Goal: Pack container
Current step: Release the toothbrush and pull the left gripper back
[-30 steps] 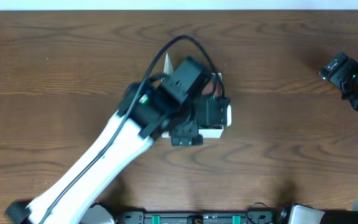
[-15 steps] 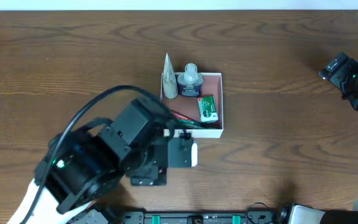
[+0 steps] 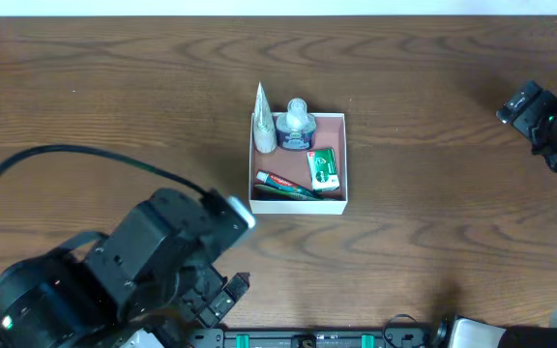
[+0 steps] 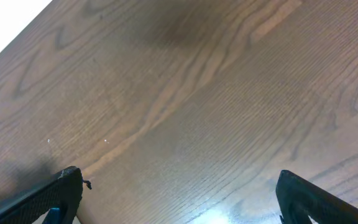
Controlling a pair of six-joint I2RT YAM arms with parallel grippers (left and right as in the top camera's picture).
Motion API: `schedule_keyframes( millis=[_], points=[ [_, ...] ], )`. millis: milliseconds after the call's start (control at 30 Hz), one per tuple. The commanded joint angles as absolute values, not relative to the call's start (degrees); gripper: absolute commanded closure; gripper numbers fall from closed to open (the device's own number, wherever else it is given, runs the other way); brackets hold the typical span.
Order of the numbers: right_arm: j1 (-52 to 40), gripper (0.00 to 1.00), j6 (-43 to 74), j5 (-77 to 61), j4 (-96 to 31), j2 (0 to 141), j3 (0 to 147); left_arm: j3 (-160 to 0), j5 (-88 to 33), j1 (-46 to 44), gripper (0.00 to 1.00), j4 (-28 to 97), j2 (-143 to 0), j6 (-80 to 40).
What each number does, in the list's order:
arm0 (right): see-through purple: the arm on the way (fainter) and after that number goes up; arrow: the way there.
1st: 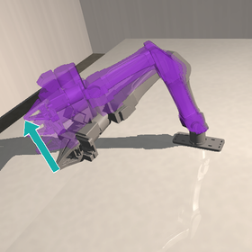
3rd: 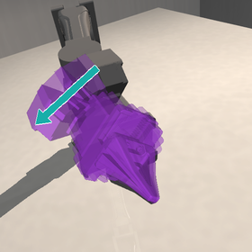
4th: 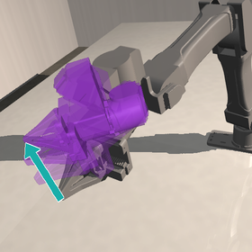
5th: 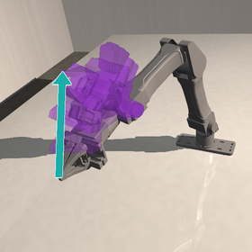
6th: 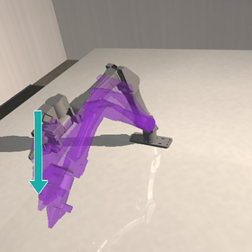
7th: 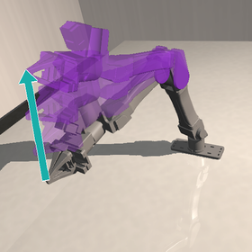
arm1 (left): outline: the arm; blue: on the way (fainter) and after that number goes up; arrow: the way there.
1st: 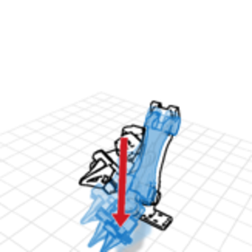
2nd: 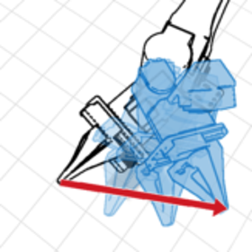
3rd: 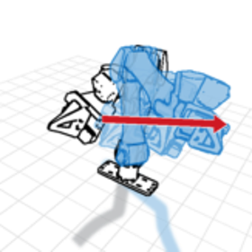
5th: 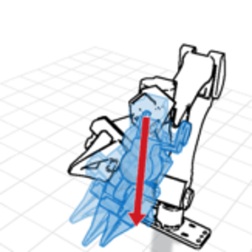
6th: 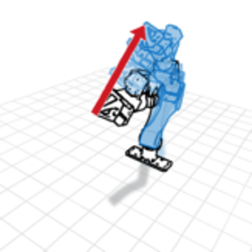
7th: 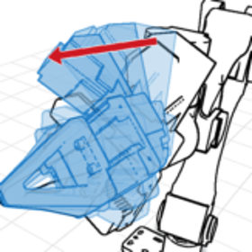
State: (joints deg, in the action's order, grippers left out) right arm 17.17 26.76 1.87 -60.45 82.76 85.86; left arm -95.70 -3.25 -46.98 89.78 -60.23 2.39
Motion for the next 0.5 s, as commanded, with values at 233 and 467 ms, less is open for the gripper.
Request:
schedule_keyframes(
  millis=[233,467],
  points=[
    [17.23,0.01,27.4,1.89,-60.51,82.81,86.54,-95.48,9.96,-36.62,0.02,87.9,-53.21,-25.3],
    [17.23,0.01,27.4,1.89,-60.51,82.81,86.54,-90.26,9.47,-21.89,0.02,81.34,-46.65,-18.81]
  ],
)
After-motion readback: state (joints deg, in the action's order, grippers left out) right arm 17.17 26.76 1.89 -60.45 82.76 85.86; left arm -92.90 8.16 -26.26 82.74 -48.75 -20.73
